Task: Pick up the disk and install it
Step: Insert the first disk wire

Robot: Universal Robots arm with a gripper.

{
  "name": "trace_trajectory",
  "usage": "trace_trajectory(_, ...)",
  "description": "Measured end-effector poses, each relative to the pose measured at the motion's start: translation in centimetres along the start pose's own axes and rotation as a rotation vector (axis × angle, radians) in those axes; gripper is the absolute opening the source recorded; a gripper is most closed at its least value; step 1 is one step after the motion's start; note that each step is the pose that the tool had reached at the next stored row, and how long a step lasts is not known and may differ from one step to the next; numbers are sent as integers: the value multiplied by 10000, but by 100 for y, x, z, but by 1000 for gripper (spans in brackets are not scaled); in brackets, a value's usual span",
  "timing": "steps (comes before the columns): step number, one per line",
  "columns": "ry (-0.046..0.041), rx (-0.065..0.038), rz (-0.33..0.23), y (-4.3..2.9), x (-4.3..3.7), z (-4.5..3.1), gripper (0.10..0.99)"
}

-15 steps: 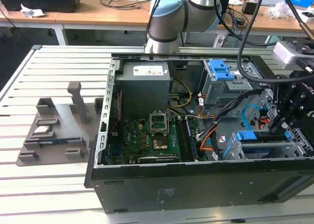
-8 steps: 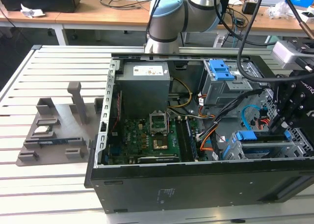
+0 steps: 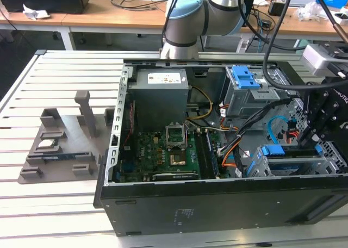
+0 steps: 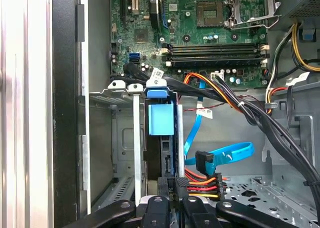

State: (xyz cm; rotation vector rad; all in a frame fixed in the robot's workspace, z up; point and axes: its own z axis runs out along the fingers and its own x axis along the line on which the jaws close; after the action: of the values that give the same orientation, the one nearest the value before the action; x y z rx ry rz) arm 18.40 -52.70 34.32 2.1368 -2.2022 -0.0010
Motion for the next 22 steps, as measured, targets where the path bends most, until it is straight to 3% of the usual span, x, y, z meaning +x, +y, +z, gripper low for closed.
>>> trace_trajectory(5, -70, -5, -4, -1, 0, 6, 169)
trace_trajectory(22, -72, -23, -5, -9, 13, 74, 169)
